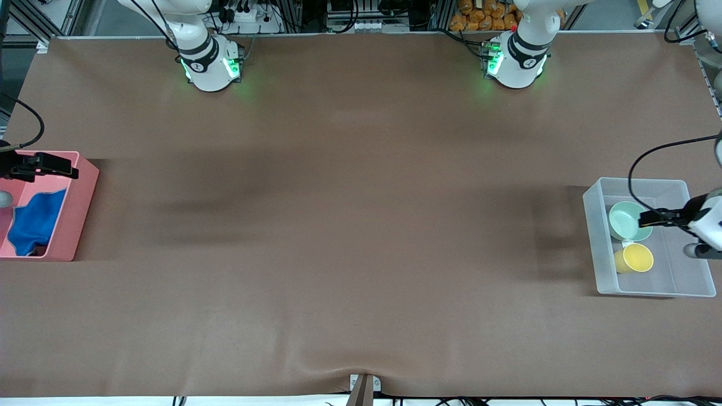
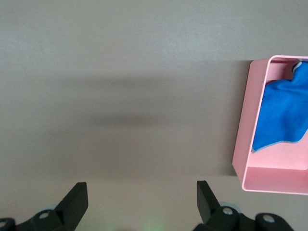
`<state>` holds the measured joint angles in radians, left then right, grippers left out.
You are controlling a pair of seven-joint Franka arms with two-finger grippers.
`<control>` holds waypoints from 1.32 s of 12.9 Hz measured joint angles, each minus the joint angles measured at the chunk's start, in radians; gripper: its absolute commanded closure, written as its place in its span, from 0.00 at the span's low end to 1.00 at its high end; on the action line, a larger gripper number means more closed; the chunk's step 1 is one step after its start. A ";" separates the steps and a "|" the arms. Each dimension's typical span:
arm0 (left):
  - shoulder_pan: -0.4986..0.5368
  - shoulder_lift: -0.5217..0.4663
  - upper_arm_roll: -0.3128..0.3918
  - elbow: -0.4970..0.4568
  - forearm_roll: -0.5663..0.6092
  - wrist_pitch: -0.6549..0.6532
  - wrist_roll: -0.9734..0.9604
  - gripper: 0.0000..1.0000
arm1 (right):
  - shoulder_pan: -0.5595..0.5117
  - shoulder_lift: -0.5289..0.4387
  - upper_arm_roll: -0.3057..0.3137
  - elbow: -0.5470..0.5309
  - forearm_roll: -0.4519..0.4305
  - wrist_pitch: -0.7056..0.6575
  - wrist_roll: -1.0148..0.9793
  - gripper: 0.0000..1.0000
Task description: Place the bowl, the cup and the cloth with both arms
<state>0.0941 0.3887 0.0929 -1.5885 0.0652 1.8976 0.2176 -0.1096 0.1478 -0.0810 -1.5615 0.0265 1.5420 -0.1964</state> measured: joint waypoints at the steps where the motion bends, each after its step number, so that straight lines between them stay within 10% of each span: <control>1: -0.055 -0.003 0.027 0.000 0.000 -0.001 -0.033 0.00 | 0.011 -0.012 0.001 0.000 0.003 -0.007 0.052 0.00; 17: -0.167 -0.331 0.053 0.001 -0.107 -0.185 -0.203 0.00 | 0.074 -0.162 0.028 0.003 0.008 -0.135 0.178 0.00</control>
<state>-0.0732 0.0577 0.1459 -1.5875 -0.0416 1.7128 0.0145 -0.0351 -0.0140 -0.0527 -1.5587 0.0342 1.4074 -0.0189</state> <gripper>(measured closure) 0.000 0.000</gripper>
